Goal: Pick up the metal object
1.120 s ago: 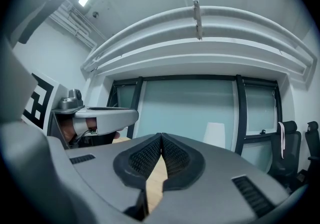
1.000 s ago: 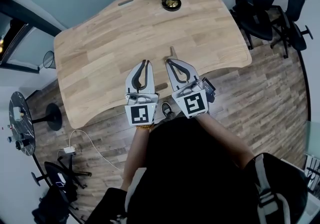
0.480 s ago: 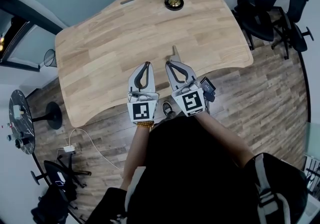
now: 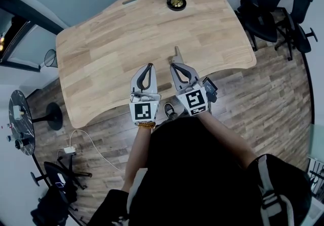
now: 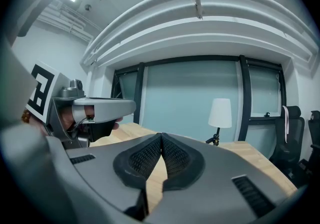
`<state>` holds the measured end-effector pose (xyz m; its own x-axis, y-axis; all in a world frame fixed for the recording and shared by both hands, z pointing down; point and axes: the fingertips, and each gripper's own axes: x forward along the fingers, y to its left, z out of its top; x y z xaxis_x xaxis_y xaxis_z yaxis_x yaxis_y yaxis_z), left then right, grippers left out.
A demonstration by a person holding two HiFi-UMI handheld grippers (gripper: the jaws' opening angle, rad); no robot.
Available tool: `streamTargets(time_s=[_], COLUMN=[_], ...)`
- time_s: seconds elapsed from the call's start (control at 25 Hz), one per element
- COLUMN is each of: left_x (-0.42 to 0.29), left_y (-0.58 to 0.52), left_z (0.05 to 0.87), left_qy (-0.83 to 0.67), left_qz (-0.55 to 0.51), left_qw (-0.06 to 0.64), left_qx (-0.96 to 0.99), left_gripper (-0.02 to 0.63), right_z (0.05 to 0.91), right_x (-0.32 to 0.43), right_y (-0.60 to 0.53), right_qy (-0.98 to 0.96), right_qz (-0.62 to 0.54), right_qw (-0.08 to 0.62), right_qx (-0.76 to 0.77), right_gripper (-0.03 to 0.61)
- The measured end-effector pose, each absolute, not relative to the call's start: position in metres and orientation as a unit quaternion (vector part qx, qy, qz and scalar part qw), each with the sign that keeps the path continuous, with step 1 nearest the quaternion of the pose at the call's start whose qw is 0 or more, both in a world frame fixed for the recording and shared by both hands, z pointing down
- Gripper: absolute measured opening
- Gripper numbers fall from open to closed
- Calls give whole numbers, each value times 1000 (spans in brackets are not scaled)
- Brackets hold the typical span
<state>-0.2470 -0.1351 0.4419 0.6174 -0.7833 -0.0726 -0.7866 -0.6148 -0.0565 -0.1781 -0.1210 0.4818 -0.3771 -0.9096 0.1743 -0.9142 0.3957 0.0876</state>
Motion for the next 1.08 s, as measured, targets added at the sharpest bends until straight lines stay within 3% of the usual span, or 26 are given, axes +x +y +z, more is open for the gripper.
streamTargets(time_s=[1.08], left_x=[-258], left_y=[-145], left_z=[483], left_qy=[447], left_qz=[-33], left_qw=[20], left_qx=[-894], left_gripper=[23], right_z=[539], right_x=[-166], right_y=[-131], right_qy=[-823], right_qz=[105], right_qw=[113], right_qx=[546], right_gripper=[3])
